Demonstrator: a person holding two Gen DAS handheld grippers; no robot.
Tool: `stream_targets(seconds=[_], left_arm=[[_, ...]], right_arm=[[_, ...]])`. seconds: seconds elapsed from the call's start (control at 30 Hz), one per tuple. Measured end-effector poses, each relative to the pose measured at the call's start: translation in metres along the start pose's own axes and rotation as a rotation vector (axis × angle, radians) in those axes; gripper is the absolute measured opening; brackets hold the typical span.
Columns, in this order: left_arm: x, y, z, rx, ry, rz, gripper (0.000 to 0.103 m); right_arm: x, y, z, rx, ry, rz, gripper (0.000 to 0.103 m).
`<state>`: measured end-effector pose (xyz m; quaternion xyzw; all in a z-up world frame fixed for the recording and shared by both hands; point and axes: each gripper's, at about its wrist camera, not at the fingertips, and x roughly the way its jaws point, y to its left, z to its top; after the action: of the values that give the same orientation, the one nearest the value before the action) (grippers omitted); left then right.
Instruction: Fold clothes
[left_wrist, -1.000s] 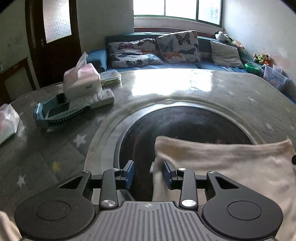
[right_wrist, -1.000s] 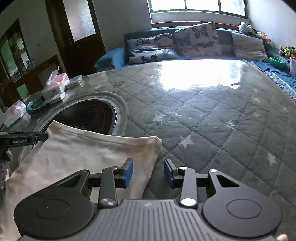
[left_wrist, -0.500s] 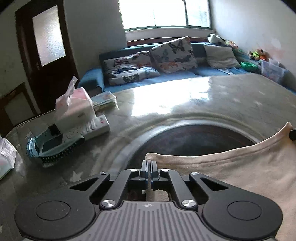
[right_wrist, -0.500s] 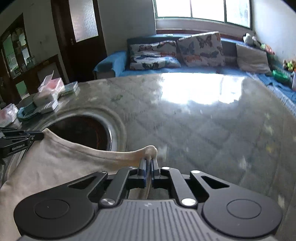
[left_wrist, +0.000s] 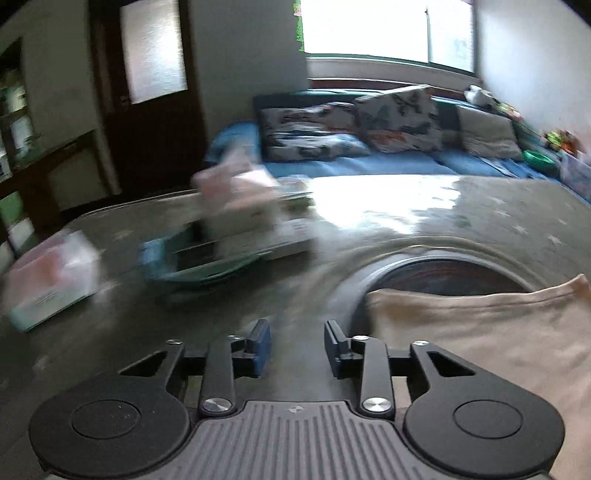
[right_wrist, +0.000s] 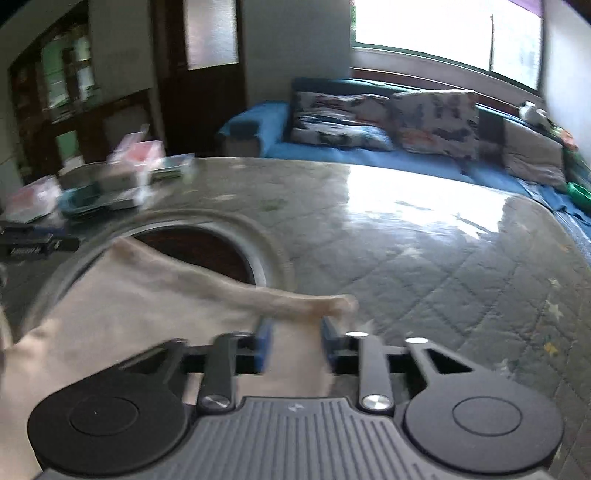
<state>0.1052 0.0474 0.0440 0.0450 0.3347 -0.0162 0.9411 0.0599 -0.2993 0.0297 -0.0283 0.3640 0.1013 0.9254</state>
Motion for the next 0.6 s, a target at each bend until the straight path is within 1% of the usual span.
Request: stream_targets(seconds=[0.03, 0.17, 0.27, 0.33, 0.4, 0.5, 0.6], left_arm=[[-0.007, 0.011, -0.005, -0.015, -0.002, 0.022, 0.041], [-0.037, 0.057, -0.033, -0.093, -0.003, 0.109, 0.041], [-0.057, 0.085, -0.055, -0.139, -0.005, 0.152, 0.041], [-0.066, 0.098, -0.069, -0.160, -0.007, 0.163, 0.041], [-0.073, 0.108, -0.080, -0.176, -0.007, 0.177, 0.041], [-0.078, 0.118, -0.089, -0.194, -0.005, 0.170, 0.041], [-0.076, 0.123, -0.094, -0.197, -0.001, 0.162, 0.041]], right_arm=[[-0.005, 0.009, -0.004, -0.019, 0.004, 0.023, 0.039], [-0.023, 0.046, -0.020, -0.090, 0.022, 0.117, 0.040], [-0.033, 0.075, -0.033, -0.142, 0.039, 0.187, 0.041], [-0.038, 0.092, -0.041, -0.176, 0.052, 0.221, 0.044], [-0.040, 0.105, -0.048, -0.206, 0.066, 0.240, 0.044], [-0.041, 0.119, -0.057, -0.238, 0.078, 0.248, 0.044], [-0.045, 0.120, -0.063, -0.230, 0.085, 0.246, 0.045]])
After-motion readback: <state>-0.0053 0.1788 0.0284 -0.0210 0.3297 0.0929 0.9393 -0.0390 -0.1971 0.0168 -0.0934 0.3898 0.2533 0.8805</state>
